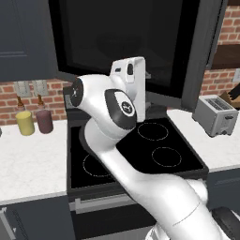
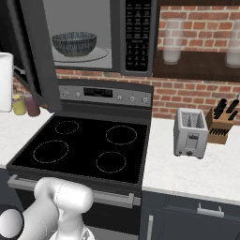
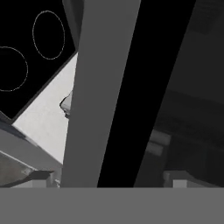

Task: Open the microwave, place the bowl with waffle inside the microwave, then close the microwave door and turn it on.

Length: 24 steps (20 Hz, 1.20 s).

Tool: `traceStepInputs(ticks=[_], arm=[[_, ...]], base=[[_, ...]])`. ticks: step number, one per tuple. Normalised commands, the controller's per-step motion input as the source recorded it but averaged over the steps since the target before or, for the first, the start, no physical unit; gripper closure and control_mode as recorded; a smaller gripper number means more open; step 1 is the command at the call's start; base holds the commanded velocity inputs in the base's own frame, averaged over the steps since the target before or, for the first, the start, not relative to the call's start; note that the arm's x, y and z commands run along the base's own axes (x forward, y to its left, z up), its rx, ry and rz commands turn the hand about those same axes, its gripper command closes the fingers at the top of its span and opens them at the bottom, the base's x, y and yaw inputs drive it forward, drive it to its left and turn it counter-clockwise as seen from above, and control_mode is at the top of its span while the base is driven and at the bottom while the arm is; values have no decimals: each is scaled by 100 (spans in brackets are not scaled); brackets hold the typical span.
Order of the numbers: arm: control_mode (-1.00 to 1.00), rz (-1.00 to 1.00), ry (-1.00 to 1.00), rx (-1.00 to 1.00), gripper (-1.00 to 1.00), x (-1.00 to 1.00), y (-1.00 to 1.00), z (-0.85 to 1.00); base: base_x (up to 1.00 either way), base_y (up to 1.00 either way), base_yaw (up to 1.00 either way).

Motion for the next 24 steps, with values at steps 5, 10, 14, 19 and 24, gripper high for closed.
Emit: traceStepInputs(ticks=[5, 10, 14, 19, 24], arm=[[-100, 5, 2, 0, -100, 100, -76, 0], [-100, 11, 2, 0, -100, 100, -44, 0], [-100, 14, 1, 0, -100, 100, -28, 0], [-100, 13, 1, 0, -100, 100, -20, 0], [-100, 8, 2, 0, -100, 82, -5, 0]], base=[[0, 0, 0], [0, 0, 0], [0, 0, 0], [0, 0, 0], [0, 0, 0]])
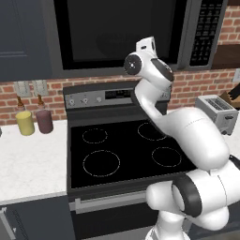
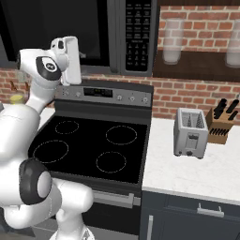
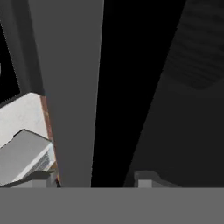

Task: Open the microwave, place the bowl with waffle inside the microwave, then close the microwave door and turn it on.

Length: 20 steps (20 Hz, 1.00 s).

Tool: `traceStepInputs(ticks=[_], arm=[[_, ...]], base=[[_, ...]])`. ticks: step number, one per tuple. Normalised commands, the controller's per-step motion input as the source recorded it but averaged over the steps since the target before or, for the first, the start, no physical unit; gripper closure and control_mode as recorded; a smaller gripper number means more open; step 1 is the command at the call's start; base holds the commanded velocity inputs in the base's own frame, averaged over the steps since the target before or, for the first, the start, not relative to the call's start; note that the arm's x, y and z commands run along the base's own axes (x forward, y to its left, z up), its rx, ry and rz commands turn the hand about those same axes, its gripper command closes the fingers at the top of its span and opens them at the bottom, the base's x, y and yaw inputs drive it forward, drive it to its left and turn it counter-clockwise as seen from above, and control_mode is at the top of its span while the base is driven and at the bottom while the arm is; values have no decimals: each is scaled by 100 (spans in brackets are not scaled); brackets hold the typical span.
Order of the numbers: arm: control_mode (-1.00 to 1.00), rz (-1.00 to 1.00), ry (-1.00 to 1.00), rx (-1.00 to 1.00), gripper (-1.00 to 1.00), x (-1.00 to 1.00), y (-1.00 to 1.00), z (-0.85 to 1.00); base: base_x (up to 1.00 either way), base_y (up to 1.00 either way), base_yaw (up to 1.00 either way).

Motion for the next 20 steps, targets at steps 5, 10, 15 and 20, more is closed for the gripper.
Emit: traceStepInputs(ticks=[5, 10, 15, 20], arm=[[-100, 5, 1, 0, -100, 50, 0, 0], [-100, 5, 0, 1, -100, -46, 0, -1], [-100, 14, 0, 9, -100, -100, -19, -6], [-100, 25, 0, 20, -100, -99, -69, 0]], base=[[0, 0, 0], [0, 0, 0], [0, 0, 0], [0, 0, 0]])
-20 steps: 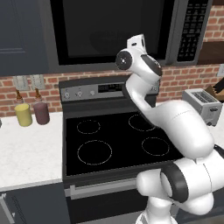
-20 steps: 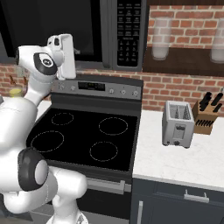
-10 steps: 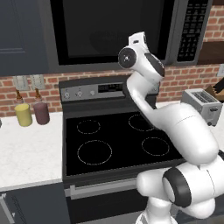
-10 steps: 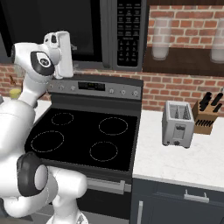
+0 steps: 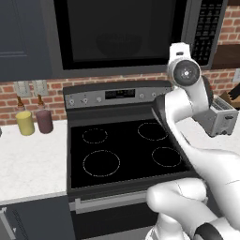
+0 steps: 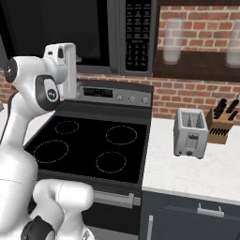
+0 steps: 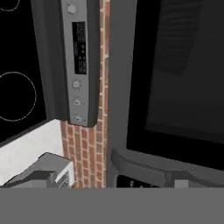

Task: Open the microwave, place the bowl with waffle inside the microwave, then close the microwave door and turn it on.

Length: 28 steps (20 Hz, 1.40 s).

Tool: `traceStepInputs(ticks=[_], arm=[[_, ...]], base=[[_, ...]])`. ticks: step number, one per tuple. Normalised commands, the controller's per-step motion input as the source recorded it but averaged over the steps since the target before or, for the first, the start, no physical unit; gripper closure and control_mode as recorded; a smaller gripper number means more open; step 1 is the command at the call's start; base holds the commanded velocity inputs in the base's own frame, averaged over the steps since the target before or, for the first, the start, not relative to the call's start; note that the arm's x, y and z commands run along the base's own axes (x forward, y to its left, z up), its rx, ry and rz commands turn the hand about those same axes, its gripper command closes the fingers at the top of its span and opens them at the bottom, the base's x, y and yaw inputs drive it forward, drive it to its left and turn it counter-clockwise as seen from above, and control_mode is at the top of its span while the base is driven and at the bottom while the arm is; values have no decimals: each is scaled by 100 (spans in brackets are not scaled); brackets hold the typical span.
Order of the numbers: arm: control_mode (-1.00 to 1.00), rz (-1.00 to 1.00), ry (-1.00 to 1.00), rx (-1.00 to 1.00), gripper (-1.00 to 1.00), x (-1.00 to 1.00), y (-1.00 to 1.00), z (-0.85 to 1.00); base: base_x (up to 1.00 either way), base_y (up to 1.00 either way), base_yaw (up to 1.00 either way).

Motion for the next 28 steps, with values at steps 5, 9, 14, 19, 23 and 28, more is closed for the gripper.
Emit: traceStepInputs(ticks=[5, 9, 14, 19, 23, 28], arm=[[-100, 33, -1, 24, -100, -83, -100, 0], [-100, 39, -5, 21, -100, -51, -96, 1], [-100, 37, -21, 7, -100, -6, -56, 17], [-100, 28, -21, 1, 100, 14, -4, 11], [-100, 17, -9, 0, 100, 21, 16, 0], [-100, 6, -5, 0, 100, 27, 4, 16]], base=[[0, 0, 0], [0, 0, 0], [0, 0, 0], [0, 0, 0], [0, 0, 0], [0, 0, 0]])
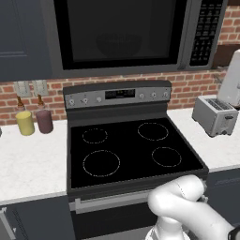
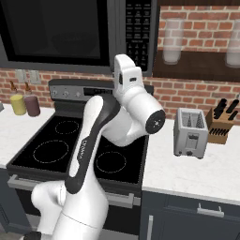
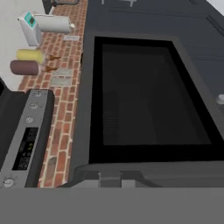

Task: Open the microwave, place the bowl with waffle inside the microwave, then close the microwave door and turn it on.

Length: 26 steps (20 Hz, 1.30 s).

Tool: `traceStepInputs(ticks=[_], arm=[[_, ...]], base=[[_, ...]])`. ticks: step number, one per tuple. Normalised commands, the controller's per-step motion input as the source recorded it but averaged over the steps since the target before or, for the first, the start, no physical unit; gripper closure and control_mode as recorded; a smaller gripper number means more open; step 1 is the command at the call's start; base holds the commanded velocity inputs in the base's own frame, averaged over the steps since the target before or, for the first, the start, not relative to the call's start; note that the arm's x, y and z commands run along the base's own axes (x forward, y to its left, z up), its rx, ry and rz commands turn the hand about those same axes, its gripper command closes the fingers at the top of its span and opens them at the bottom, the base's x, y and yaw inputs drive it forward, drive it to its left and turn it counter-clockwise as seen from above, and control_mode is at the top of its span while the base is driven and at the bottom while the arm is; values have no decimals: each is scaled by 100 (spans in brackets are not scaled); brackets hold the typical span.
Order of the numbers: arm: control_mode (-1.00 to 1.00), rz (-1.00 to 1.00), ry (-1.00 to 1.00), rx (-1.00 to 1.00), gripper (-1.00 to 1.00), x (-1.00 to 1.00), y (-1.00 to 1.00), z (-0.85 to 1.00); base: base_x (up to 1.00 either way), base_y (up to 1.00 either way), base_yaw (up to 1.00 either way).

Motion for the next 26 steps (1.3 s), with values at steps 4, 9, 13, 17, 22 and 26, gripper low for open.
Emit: traceStepInputs(ticks=[4, 9, 13, 17, 22, 26], arm=[[-100, 0, 0, 0, 100, 35, 0, 31], [-100, 0, 0, 0, 100, 34, 0, 5], [-100, 0, 0, 0, 100, 38, 0, -2], [-100, 0, 0, 0, 100, 37, 0, -1], [-100, 0, 0, 0, 100, 37, 0, -1], [-100, 0, -1, 0, 100, 32, 0, -3]], base=[[0, 0, 0], [0, 0, 0], [0, 0, 0], [0, 0, 0], [0, 0, 0], [0, 0, 0]])
